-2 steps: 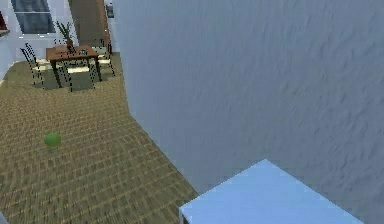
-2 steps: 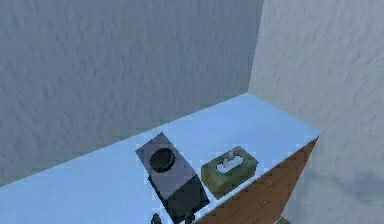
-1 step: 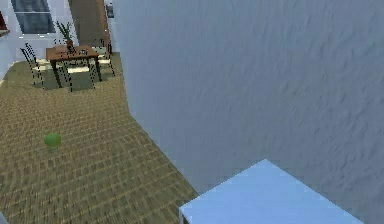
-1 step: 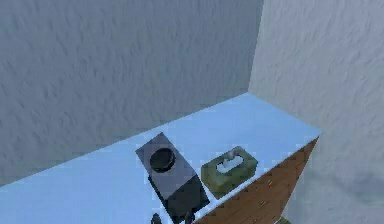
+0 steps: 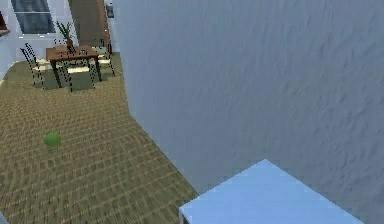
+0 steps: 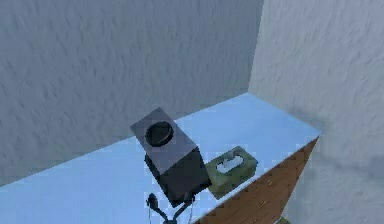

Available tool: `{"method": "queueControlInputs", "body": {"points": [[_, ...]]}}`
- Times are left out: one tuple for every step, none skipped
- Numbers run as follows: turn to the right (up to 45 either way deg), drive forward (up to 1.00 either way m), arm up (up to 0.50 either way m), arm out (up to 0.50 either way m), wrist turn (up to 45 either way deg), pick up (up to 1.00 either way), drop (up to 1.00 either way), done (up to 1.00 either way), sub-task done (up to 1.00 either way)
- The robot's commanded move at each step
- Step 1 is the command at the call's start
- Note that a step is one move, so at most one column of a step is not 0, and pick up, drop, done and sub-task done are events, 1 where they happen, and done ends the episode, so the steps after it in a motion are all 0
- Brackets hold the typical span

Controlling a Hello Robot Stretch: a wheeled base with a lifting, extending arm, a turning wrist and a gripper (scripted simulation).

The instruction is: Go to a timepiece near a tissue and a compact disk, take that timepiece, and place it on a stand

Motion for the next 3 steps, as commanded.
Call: {"method": "queueControlInputs", "body": {"points": [[-33.0,0.0,0.0,0.0,0.0,0.0,0.0,0.0,0.0],[0.0,0.75,0.0,0.0,0.0,0.0,0.0,0.0,0.0],[9.0,0.0,0.0,0.0,0.0,0.0,0.0,0.0,0.0]]}}
